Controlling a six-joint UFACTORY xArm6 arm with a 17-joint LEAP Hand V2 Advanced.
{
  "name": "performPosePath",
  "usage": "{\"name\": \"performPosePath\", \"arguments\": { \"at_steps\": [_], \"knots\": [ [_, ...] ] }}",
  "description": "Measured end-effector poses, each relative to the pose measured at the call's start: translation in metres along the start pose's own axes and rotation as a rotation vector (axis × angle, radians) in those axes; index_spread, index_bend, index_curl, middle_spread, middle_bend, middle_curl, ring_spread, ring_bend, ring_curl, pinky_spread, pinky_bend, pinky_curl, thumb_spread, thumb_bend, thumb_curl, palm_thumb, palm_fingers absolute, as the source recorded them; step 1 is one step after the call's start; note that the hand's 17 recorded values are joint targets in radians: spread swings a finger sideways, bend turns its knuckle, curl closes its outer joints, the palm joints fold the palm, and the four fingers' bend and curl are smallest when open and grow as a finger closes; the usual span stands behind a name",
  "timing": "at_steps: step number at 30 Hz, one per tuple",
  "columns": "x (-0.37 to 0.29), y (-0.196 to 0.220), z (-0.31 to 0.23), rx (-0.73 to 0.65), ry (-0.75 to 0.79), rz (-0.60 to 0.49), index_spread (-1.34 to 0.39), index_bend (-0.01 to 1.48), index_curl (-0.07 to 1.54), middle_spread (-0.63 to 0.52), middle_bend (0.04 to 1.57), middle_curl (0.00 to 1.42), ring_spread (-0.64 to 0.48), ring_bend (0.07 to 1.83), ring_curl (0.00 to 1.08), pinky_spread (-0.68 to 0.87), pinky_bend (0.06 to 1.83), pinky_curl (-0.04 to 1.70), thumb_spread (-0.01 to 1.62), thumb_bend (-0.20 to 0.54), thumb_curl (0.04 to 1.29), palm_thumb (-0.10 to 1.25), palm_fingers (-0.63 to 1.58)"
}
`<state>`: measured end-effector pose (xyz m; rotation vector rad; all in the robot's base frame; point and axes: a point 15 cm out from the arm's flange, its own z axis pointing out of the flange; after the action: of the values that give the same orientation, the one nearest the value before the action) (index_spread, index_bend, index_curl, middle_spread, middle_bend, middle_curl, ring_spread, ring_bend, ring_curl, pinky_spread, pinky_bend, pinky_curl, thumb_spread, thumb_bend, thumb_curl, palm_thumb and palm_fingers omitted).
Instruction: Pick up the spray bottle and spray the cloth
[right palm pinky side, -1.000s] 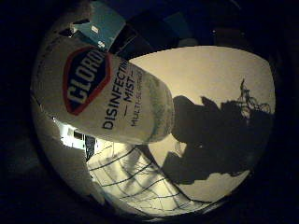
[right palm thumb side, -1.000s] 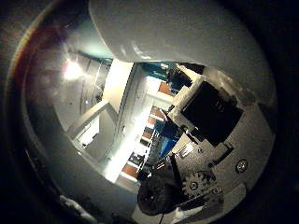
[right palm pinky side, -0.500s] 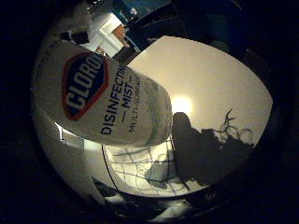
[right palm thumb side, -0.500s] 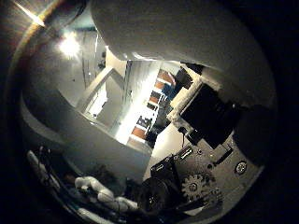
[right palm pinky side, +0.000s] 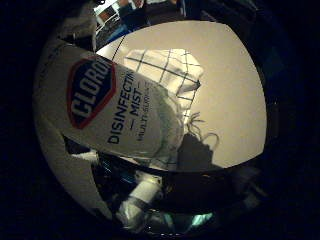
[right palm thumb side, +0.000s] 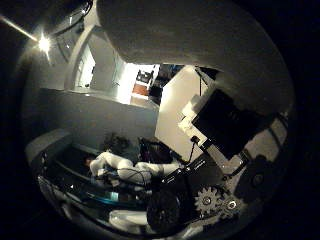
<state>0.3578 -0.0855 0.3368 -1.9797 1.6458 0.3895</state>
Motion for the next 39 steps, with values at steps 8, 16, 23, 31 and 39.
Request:
{"name": "performPosePath", "arguments": {
  "at_steps": [8, 16, 23, 31, 39],
  "knots": [
    [0.004, -0.007, 0.016, -0.285, 0.201, -0.113, -0.19, 1.12, 0.62, -0.10, 1.28, 0.55, -0.16, 1.42, 0.52, -0.23, 1.16, 0.77, 1.03, -0.012, 0.70, 1.07, 1.26],
    [-0.004, -0.027, 0.026, -0.529, 0.435, -0.208, -0.19, 1.13, 0.61, -0.10, 1.28, 0.55, -0.16, 1.42, 0.52, -0.24, 1.14, 0.80, 1.03, -0.012, 0.70, 1.07, 1.26],
    [-0.018, -0.033, 0.033, -0.767, 0.618, -0.233, -0.19, 1.13, 0.61, -0.10, 1.28, 0.55, -0.16, 1.42, 0.52, -0.24, 1.13, 0.81, 1.03, -0.013, 0.71, 1.06, 1.26],
    [-0.023, -0.041, 0.046, -0.913, 0.766, -0.266, -0.19, 1.14, 0.61, -0.10, 1.29, 0.55, -0.16, 1.42, 0.52, -0.24, 1.12, 0.83, 1.05, -0.013, 0.71, 1.05, 1.25],
    [-0.015, -0.042, 0.064, -0.969, 0.790, -0.262, -0.19, 1.14, 0.61, -0.10, 1.29, 0.55, -0.16, 1.42, 0.52, -0.25, 1.12, 0.84, 1.05, -0.012, 0.71, 1.05, 1.25]
  ]
}}
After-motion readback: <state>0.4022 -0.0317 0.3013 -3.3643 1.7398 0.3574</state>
